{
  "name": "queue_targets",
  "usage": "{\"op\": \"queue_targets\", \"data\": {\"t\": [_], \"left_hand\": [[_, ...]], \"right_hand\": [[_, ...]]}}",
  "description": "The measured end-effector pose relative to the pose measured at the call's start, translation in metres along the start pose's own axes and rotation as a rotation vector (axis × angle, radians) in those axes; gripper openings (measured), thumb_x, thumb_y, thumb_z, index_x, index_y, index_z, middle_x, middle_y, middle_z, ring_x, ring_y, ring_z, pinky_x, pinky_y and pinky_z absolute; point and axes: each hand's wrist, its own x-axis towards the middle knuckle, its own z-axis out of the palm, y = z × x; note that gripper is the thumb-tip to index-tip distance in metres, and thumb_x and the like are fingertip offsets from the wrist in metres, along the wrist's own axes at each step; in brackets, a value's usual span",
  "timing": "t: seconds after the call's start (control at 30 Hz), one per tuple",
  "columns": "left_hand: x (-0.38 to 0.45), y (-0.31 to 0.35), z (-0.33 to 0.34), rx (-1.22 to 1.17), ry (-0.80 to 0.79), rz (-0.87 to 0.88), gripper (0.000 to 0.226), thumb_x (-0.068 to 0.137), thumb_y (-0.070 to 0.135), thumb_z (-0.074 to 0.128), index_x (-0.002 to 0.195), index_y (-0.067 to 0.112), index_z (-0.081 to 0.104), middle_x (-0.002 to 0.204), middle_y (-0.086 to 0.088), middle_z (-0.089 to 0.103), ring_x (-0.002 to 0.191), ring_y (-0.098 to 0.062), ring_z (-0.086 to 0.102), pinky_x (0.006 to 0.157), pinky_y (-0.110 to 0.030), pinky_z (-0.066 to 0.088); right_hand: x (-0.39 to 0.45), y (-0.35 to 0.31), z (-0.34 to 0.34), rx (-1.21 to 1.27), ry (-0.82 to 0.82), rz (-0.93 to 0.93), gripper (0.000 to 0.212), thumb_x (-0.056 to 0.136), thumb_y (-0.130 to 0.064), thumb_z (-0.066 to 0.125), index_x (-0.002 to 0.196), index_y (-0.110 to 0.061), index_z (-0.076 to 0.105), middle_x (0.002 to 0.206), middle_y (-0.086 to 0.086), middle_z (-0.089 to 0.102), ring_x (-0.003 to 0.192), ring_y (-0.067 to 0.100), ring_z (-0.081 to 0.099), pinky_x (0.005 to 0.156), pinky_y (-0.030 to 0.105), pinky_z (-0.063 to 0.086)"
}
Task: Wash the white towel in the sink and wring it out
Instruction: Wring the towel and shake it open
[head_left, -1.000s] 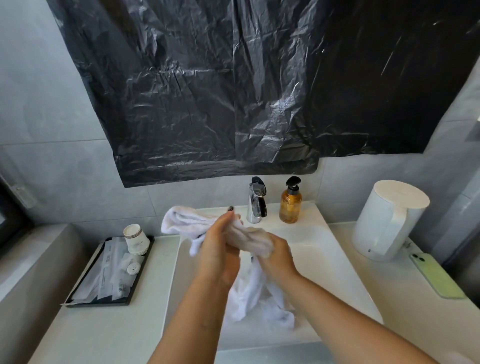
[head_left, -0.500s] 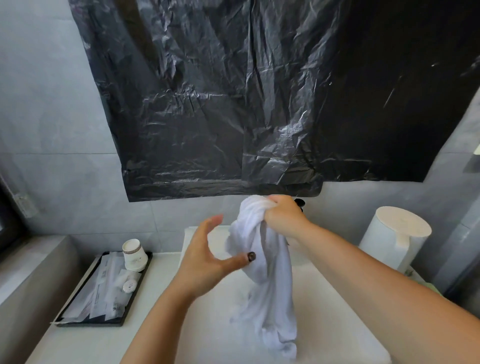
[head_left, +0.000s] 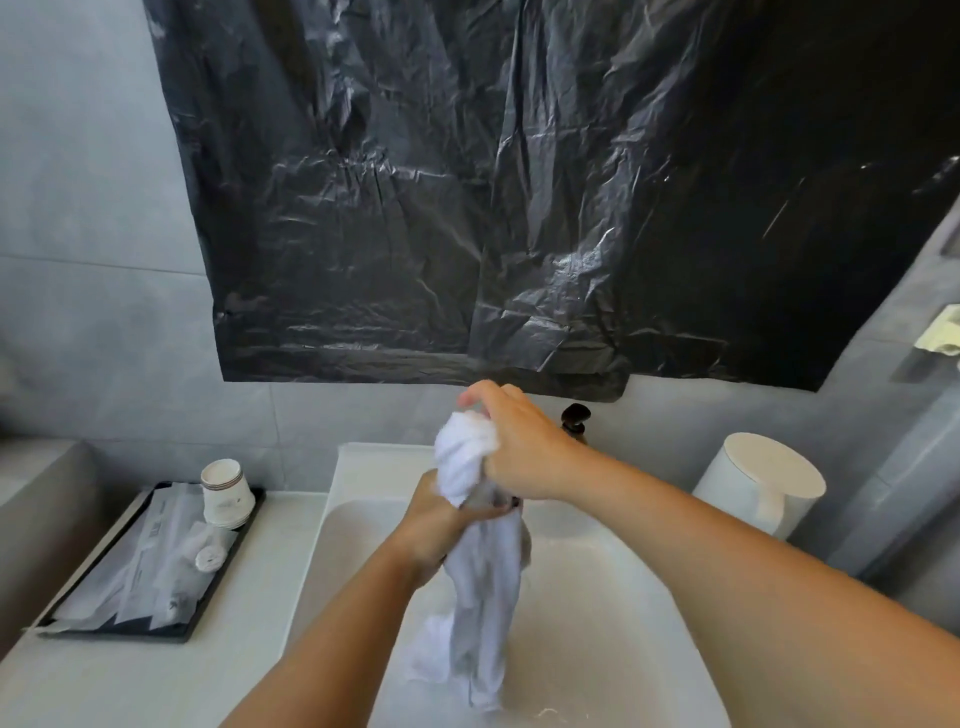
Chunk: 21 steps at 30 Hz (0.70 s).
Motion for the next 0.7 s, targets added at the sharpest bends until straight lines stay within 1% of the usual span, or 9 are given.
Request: {"op": "queue_targets", "data": {"t": [0.07,0.13,0.23,0.3,0.37,0.43,0.5,0.57,0.7], "left_hand": [[-0.004,-0.004,-0.004,-0.003,-0.04,-0.037,0.048,0.062,0.031,0.08,0.102,0.006,0.072,0.101,-0.016,0.074,0.095,-0.029,0.07,0.093,-0.052,0.055],[-0.009,-0.002,-0.003,0.022,-0.113,-0.059,0.041,0.061,0.017,0.075,0.099,0.003,0.072,0.09,-0.011,0.073,0.083,-0.024,0.067,0.079,-0.038,0.056],[-0.011,0.008,-0.001,0.061,-0.206,-0.071,0.036,0.061,0.008,0.069,0.097,0.007,0.071,0.083,-0.001,0.07,0.077,-0.016,0.066,0.069,-0.026,0.053],[-0.01,0.014,-0.001,0.071,-0.22,-0.071,0.032,0.059,0.009,0.069,0.091,0.013,0.071,0.077,0.006,0.069,0.072,-0.009,0.065,0.066,-0.021,0.05],[-0.009,0.016,-0.002,0.068,-0.224,-0.084,0.038,0.057,0.008,0.072,0.094,0.014,0.07,0.08,0.006,0.071,0.075,-0.007,0.067,0.069,-0.021,0.052],[-0.01,0.013,-0.005,0.035,-0.221,-0.094,0.05,0.054,0.008,0.08,0.102,0.012,0.071,0.091,0.0,0.074,0.086,-0.013,0.069,0.079,-0.028,0.055],[-0.011,0.004,-0.011,-0.04,-0.191,-0.114,0.061,0.047,0.01,0.086,0.106,0.009,0.07,0.097,-0.007,0.074,0.091,-0.02,0.069,0.083,-0.034,0.056],[-0.014,-0.005,-0.016,-0.165,-0.149,-0.166,0.064,0.043,0.01,0.088,0.104,0.005,0.069,0.092,-0.013,0.073,0.084,-0.025,0.069,0.081,-0.037,0.055],[-0.018,-0.009,-0.013,-0.33,-0.191,-0.208,0.063,0.048,0.006,0.088,0.107,0.003,0.067,0.089,-0.021,0.063,0.079,-0.032,0.063,0.084,-0.046,0.05]], "right_hand": [[-0.002,0.015,-0.007,-0.222,-0.17,-0.072,0.045,0.082,-0.015,0.053,0.126,-0.021,0.047,0.125,0.001,0.043,0.117,0.021,0.043,0.097,0.039,0.041],[-0.002,0.028,-0.01,-0.164,-0.326,-0.079,0.023,0.081,-0.021,0.05,0.103,-0.021,0.056,0.107,0.001,0.06,0.099,0.021,0.057,0.088,0.043,0.05],[-0.01,0.033,-0.026,0.087,-0.569,0.088,0.005,0.091,-0.038,0.055,0.092,-0.034,0.055,0.083,-0.02,0.061,0.075,0.004,0.053,0.076,0.023,0.049],[-0.015,0.04,-0.032,0.217,-0.703,0.199,0.029,0.089,-0.048,0.059,0.114,-0.035,0.055,0.103,-0.021,0.066,0.094,0.004,0.061,0.088,0.03,0.051],[-0.014,0.044,-0.032,0.289,-0.748,0.234,0.044,0.094,-0.042,0.059,0.135,-0.035,0.045,0.132,-0.008,0.059,0.12,0.013,0.057,0.105,0.042,0.044],[-0.013,0.051,-0.036,0.395,-0.765,0.234,0.055,0.09,-0.031,0.064,0.141,-0.03,0.041,0.14,0.001,0.055,0.126,0.02,0.054,0.109,0.044,0.04],[-0.015,0.058,-0.042,0.499,-0.721,0.212,0.068,0.083,-0.021,0.066,0.144,-0.027,0.036,0.138,0.004,0.056,0.123,0.022,0.058,0.105,0.04,0.044],[-0.022,0.063,-0.043,0.431,-0.487,0.115,0.09,0.078,-0.017,0.075,0.15,-0.033,0.024,0.142,-0.004,0.051,0.125,0.018,0.056,0.104,0.038,0.047],[-0.04,0.063,-0.01,-0.391,-0.052,-0.36,0.102,0.079,-0.024,0.077,0.154,-0.034,0.009,0.16,-0.007,0.003,0.13,0.006,0.033,0.101,0.024,0.039]]}}
